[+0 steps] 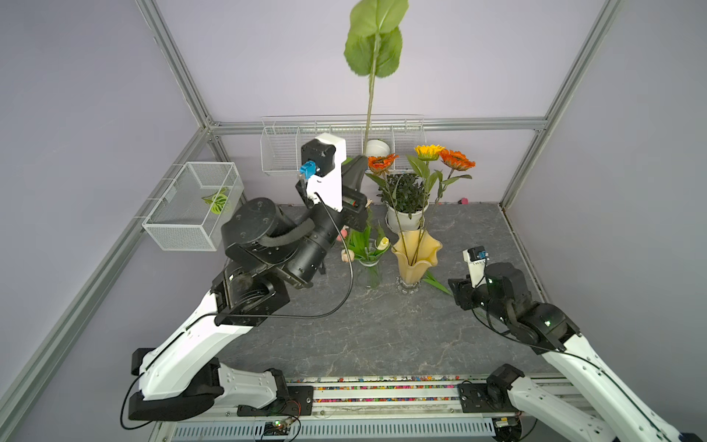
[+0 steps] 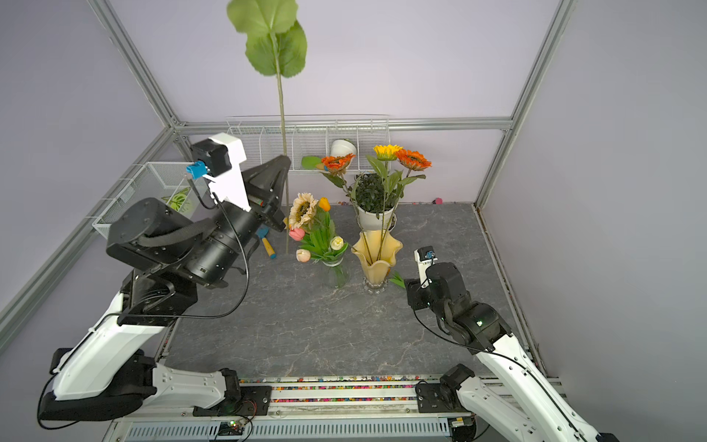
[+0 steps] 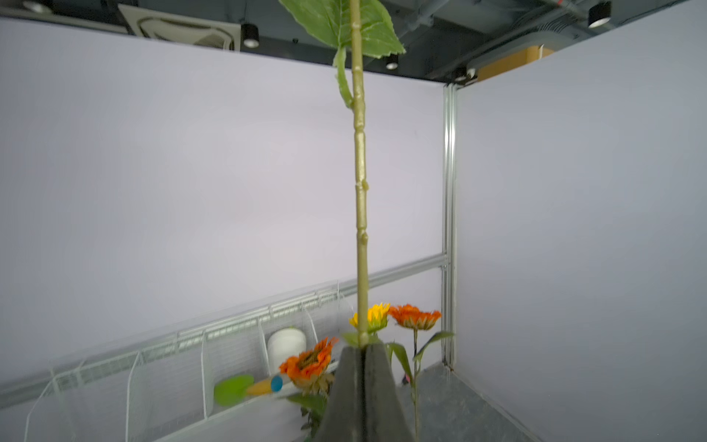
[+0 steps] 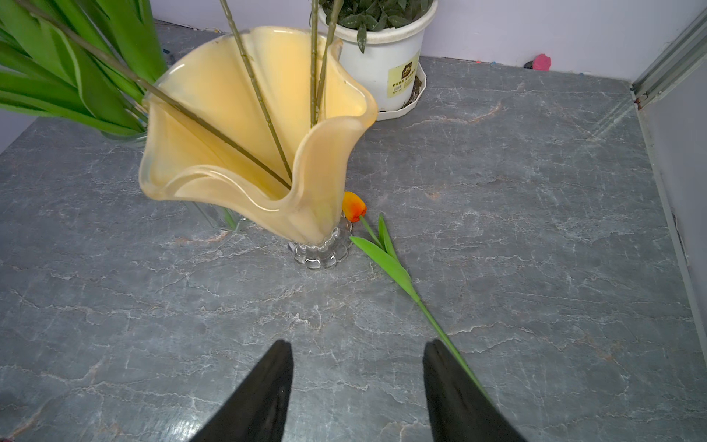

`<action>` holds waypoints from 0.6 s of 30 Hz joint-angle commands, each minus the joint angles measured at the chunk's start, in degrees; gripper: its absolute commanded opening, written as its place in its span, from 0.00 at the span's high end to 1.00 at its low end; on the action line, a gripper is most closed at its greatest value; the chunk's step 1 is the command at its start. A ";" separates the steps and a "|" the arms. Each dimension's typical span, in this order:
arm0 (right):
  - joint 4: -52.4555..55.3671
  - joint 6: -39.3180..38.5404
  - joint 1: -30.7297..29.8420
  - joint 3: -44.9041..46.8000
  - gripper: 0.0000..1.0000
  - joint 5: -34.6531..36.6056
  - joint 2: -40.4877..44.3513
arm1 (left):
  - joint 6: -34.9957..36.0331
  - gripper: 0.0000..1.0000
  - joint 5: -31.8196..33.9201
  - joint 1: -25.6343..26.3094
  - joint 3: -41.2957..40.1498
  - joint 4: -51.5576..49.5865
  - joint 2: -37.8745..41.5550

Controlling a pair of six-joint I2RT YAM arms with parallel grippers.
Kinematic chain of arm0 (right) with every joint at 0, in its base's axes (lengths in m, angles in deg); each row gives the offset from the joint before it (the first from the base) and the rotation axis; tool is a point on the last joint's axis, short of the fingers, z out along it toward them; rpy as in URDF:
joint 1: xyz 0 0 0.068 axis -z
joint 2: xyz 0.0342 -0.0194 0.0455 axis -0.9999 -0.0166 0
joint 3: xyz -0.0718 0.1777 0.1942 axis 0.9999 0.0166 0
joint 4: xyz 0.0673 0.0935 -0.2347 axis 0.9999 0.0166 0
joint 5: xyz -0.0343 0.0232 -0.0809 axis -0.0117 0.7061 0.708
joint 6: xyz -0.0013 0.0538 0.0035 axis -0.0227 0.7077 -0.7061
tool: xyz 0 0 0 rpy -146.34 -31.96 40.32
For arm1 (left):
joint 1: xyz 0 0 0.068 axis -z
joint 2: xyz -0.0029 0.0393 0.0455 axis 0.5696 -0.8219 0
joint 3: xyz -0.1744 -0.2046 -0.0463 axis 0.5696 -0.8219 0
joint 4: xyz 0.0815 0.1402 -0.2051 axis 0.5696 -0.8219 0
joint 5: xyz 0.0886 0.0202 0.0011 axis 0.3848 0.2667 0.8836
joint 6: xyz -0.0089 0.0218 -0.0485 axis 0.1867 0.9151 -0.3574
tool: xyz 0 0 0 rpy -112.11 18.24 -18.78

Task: Arrange the flowers in different vases according to their variety
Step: Insert the flower into the vase.

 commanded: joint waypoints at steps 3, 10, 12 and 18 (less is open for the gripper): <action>0.02 1.49 -0.36 2.00 0.40 1.62 0.47 | 6.89 1.00 -6.06 2.46 6.86 1.73 -6.15; 2.34 3.51 -0.40 2.27 0.40 5.18 0.49 | 8.13 1.00 -14.72 2.41 2.21 15.94 -11.76; 4.16 5.95 -0.26 2.46 0.40 8.60 0.46 | 8.59 1.00 -15.92 2.30 -0.01 22.13 -13.68; 8.59 11.39 8.82 3.94 0.40 5.68 -1.00 | 2.00 1.00 -17.39 -1.83 -3.00 32.87 -21.34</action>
